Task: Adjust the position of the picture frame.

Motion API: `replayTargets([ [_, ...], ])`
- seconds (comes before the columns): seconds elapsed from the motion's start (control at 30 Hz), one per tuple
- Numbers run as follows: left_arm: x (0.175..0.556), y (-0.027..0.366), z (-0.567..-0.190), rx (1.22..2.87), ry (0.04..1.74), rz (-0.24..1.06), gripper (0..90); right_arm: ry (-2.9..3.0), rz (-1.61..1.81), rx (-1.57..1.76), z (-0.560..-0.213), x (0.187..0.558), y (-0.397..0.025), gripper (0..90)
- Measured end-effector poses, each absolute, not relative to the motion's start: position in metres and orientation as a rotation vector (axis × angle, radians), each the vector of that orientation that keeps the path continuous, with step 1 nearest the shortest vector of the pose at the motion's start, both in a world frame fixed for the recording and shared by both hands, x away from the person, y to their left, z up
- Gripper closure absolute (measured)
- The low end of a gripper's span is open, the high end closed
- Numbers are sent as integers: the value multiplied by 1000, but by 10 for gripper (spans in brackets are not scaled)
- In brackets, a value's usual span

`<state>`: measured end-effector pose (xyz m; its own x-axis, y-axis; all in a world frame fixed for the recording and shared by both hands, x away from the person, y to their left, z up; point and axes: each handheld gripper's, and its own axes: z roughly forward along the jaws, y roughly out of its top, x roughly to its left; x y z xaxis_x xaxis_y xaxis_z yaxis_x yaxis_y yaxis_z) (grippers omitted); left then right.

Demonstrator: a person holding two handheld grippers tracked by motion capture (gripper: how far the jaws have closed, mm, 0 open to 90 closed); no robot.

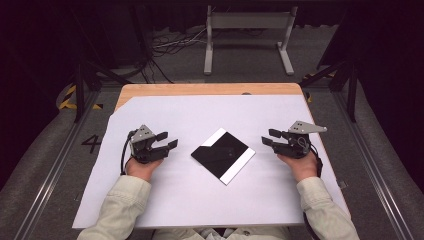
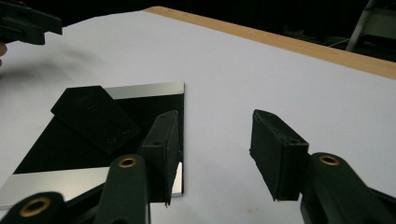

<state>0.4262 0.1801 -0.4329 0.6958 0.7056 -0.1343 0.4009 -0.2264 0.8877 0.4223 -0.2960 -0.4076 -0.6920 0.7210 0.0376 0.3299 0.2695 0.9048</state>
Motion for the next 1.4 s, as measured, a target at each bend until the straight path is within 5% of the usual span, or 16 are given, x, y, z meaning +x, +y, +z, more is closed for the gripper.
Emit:
replayTargets([
  [0.33,433,165,-431,1954,905,228,564,2212,1336,940,-407,417,-292,543],
  [0.53,436,156,-433,2017,915,158,773,2226,1307,937,-406,414,-291,552],
  [0.73,441,152,-434,2032,919,108,884,2239,1299,917,-404,411,-289,558],
  [1.4,452,132,-443,2098,923,-1,899,2327,1276,936,-410,407,-292,550],
])
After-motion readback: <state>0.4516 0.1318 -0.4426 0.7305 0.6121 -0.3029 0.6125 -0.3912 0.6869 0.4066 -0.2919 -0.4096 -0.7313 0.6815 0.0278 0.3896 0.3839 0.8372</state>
